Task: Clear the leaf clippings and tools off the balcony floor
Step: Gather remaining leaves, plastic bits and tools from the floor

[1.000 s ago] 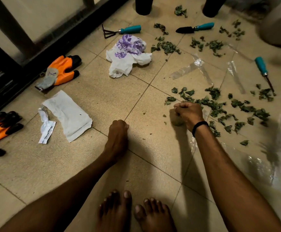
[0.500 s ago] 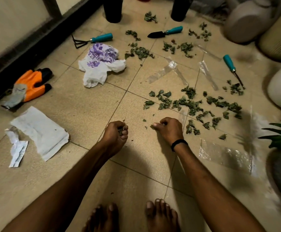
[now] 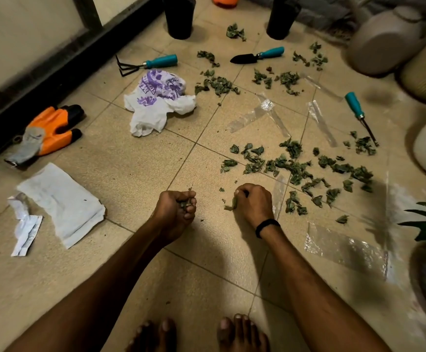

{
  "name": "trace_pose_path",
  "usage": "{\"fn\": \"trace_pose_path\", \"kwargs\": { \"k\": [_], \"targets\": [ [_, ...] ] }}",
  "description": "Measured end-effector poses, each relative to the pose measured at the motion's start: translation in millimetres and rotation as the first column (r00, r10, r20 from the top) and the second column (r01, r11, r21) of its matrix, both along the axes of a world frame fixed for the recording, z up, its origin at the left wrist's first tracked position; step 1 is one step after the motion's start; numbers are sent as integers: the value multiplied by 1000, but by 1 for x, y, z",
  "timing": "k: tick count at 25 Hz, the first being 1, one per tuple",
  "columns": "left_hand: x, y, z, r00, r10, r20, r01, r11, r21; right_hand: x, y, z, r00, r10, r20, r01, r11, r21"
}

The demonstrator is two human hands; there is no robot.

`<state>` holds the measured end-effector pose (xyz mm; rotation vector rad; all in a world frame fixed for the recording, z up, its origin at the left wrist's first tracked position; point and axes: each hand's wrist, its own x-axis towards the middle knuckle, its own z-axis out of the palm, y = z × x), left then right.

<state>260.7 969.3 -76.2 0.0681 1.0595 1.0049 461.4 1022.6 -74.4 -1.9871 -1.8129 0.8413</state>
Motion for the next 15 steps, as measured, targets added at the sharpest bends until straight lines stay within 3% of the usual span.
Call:
{"fn": "trace_pose_path", "kwargs": {
  "k": [4, 6, 10, 15],
  "targets": [
    [5, 6, -2, 995, 97, 38, -94, 992, -87, -8, -15, -3, 996, 94, -10, -95, 994, -48],
    [8, 10, -5, 996, 78, -51, -83, 992, -95, -13, -21, 0, 986, 163, -19, -164, 983, -77],
    [13, 14, -7, 968, 31, -250, -46, 998, -52, -13, -15, 8, 916, 382, 118, -361, 917, -167],
    [10, 15, -10, 956, -24, -291, 8, 998, -56, 2, -4, 19, 887, 463, 7, -440, 847, -300]
  ]
}}
